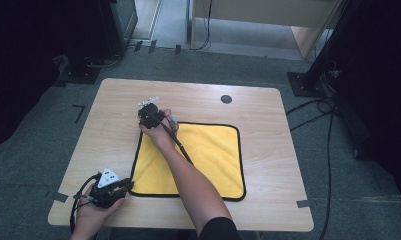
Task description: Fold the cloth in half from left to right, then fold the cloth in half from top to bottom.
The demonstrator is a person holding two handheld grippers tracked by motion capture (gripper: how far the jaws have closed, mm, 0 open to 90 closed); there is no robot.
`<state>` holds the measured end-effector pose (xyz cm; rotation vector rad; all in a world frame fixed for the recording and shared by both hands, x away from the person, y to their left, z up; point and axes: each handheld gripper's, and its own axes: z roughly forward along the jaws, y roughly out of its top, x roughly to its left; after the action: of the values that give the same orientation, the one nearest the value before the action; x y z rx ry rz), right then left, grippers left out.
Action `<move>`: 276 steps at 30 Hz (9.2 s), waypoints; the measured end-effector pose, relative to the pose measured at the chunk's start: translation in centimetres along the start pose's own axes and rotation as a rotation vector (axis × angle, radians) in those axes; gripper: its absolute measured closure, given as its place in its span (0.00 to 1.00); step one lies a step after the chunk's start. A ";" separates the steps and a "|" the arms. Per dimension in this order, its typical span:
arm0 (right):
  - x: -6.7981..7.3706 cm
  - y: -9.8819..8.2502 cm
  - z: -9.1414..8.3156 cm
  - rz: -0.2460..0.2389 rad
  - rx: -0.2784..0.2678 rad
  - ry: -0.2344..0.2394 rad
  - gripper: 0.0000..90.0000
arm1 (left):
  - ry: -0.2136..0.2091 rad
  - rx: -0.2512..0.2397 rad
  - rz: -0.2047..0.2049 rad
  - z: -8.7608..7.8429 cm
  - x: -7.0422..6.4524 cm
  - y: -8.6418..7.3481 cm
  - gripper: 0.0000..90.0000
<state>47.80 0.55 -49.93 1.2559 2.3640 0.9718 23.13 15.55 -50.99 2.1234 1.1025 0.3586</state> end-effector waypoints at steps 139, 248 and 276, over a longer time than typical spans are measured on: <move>-18.0 -18.7 -20.2 0.300 -0.209 -0.074 0.73 | -0.124 -0.108 0.053 5.1 -10.5 4.8 0.58; -18.1 -15.3 -21.0 0.257 -0.210 -0.136 0.53 | -0.135 -0.039 0.066 5.0 -8.1 3.2 0.36; -21.0 -15.4 -13.7 0.346 -0.129 -0.102 0.57 | -0.028 -0.136 -0.093 8.9 -3.1 11.3 0.38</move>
<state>43.06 -28.43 -51.63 1.6529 2.0115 1.1093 32.80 4.64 -49.17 1.9456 1.1236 0.3491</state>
